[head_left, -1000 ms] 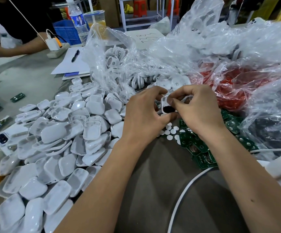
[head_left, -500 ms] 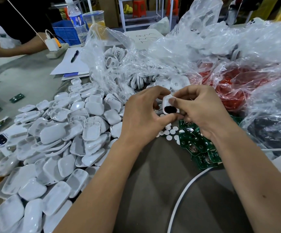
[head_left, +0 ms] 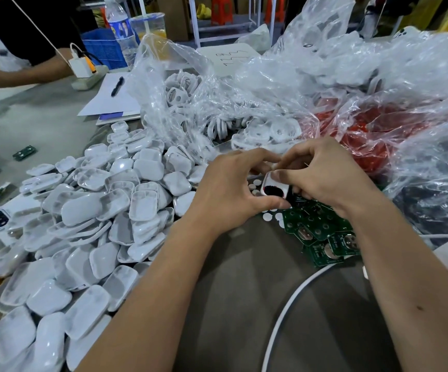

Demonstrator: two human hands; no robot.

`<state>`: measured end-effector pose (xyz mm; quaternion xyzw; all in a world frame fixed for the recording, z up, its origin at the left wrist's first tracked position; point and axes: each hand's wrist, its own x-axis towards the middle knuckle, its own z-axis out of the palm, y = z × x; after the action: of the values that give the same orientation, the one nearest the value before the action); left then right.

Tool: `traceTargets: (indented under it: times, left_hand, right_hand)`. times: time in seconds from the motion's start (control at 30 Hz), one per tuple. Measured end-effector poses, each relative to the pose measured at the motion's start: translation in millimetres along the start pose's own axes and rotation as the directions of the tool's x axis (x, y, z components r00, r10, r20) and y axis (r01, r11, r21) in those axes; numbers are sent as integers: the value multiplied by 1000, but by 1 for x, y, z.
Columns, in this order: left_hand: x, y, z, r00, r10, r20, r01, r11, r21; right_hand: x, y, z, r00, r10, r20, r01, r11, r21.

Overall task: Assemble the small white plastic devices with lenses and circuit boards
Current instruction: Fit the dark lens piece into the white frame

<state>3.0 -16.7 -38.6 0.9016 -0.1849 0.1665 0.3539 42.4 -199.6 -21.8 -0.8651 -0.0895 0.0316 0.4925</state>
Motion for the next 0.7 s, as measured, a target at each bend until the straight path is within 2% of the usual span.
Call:
traceTargets:
  times: [0.13, 0.3, 0.47, 0.7]
  left_hand:
    - [0, -1, -1, 998, 13, 55, -12, 1000, -3]
    - [-1, -4, -7, 982, -37, 183, 34, 999, 20]
    - [-1, -8, -11, 974, -91, 206, 86, 996, 31]
    - [-1, -12, -19, 955, -152, 253, 143, 988, 55]
  right_hand:
    - [0, 0, -3, 1000, -9, 28, 10, 1000, -14]
    - [-2, -2, 1, 995, 71, 77, -65, 995, -78]
    - [-4, -5, 4, 993, 104, 52, -94, 981, -171]
    - [-4, -8, 3, 996, 68, 57, -45, 943, -330]
